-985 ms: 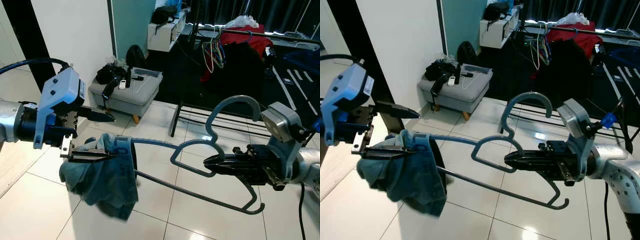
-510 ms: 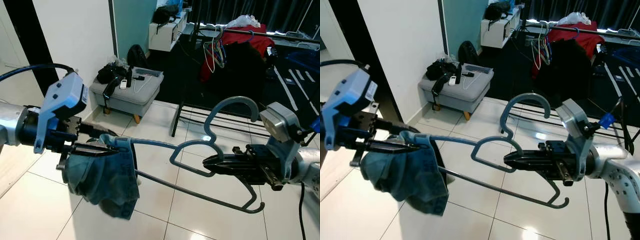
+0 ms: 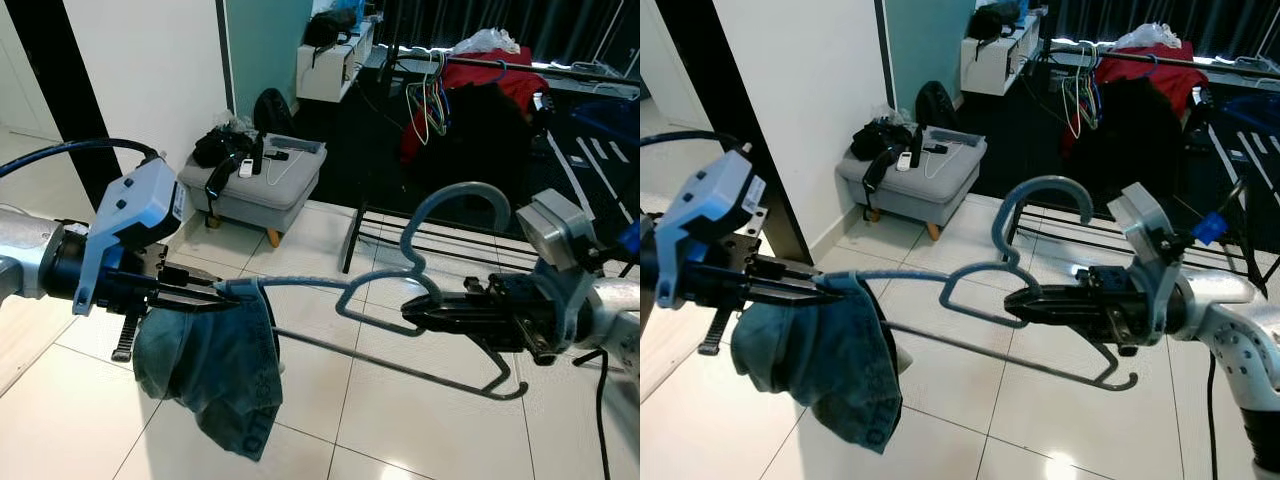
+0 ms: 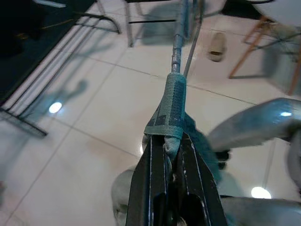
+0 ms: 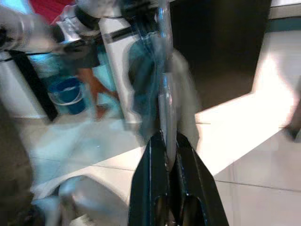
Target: Hang hanger
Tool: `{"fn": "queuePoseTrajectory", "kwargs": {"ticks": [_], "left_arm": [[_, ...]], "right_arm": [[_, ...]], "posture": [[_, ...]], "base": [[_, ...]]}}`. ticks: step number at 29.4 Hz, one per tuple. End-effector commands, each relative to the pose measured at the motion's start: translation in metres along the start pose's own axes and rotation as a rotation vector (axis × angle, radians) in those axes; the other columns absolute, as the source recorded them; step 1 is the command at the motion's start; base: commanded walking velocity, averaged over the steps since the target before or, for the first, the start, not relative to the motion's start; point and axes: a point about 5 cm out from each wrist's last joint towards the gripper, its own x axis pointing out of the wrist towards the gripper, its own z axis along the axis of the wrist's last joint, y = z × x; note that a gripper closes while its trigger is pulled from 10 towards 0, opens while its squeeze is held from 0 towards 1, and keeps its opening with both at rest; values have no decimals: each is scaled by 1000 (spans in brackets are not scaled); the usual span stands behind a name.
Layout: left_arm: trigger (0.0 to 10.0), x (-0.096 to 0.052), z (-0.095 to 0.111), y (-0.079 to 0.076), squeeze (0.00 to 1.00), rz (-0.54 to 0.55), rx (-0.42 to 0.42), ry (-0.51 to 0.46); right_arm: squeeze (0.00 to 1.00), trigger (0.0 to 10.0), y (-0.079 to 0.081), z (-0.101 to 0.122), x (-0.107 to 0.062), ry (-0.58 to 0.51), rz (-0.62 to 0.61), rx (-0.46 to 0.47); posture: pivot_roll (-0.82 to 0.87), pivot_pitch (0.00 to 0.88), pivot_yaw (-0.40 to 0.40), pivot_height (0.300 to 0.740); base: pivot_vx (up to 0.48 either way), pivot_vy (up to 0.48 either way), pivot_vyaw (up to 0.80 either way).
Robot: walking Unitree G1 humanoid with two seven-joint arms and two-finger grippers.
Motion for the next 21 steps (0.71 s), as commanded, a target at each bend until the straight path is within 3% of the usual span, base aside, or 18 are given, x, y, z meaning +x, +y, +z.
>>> {"fn": "queuePoseTrajectory", "kwargs": {"ticks": [1, 2, 7, 11, 13, 15, 17, 19, 21], "left_arm": [[0, 12, -5, -5, 0, -50, -9, 2], [0, 13, -7, -4, 0, -41, -11, 2], [0, 9, -11, 6, 0, 39, -16, -21], [0, -10, -21, 24, 0, 232, -17, 5], [0, -12, -21, 25, 0, 253, -18, 2], [0, -21, -20, 34, 0, 346, -3, -5], [0, -27, -18, 40, 0, 412, 7, -20], [0, -32, -13, 46, 0, 467, 20, -55], [0, -32, -5, 49, 0, 490, 41, -124]], "right_arm": [[0, 10000, 1, 6, 8, -26, 23, -41], [1000, 10000, -2, 6, 8, -25, 7, -44], [1000, 10000, -7, 0, -3, -14, -60, -32], [1000, 10000, -19, 11, -65, -69, -353, -75], [1000, 10000, -18, 14, -74, -88, -393, -82], [1000, 10000, -12, 20, -100, -151, -518, -100], [1000, 10000, -5, 22, -116, -208, -604, -111], [1000, 10000, 4, 20, -124, -309, -633, -81], [1000, 10000, 12, 4, -120, -340, -621, -22]], "posture": [[59, 46, -25, 740], [57, 43, -27, 740], [57, 38, -36, 740], [48, 40, -55, 740], [48, 40, -55, 740], [41, 49, -55, 740], [35, 52, -53, 740], [26, 55, -47, 740], [13, 61, -42, 740]], "base": [[0, 0, 0], [0, 0, 0], [0, 0, 0], [0, 0, 0], [0, 0, 0], [0, 0, 0], [0, 0, 0], [0, 0, 0], [0, 0, 0]]}}
